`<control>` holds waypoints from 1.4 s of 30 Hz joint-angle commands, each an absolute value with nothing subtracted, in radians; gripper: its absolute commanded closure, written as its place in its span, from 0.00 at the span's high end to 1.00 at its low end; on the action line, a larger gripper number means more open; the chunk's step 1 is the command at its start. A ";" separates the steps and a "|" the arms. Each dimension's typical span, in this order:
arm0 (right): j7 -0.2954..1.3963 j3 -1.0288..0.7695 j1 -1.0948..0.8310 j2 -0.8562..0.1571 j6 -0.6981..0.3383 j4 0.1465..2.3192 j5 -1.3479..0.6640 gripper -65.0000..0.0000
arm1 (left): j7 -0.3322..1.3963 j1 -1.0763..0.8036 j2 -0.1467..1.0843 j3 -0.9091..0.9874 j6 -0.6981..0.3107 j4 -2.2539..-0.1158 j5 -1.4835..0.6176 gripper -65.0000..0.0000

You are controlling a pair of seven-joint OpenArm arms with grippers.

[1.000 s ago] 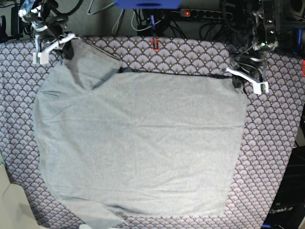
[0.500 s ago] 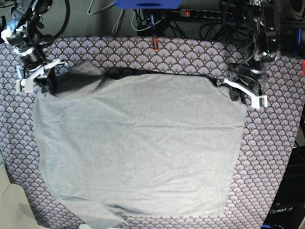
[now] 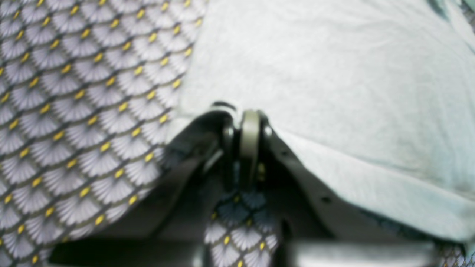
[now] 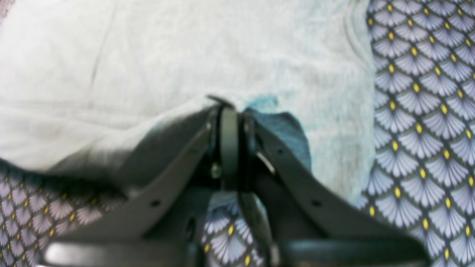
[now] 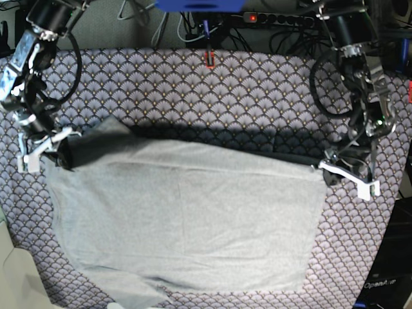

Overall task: Fold the T-shirt properly
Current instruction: 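Lift the collar edge and fold it over the shirt body with both grippers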

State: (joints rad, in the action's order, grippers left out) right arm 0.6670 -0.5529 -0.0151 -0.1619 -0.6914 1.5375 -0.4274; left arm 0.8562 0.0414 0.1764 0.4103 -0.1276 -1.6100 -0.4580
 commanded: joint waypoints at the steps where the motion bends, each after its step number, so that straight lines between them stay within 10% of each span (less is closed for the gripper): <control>1: 0.645 -0.544 0.019 -0.183 -0.698 1.529 -0.447 0.00 | 0.842 0.073 0.185 0.414 -0.128 -1.600 -0.463 0.00; 42: 0.407 -0.173 0.596 -0.387 -0.698 0.745 -0.446 0.00 | 0.762 0.484 0.188 0.407 -0.134 -1.106 -0.463 0.00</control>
State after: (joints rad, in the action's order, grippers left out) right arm 0.4316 -0.1707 0.5602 -0.3714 -0.6914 0.7277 -0.4267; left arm 0.7845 0.4519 0.1776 0.4080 -0.1272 -1.0882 -0.4534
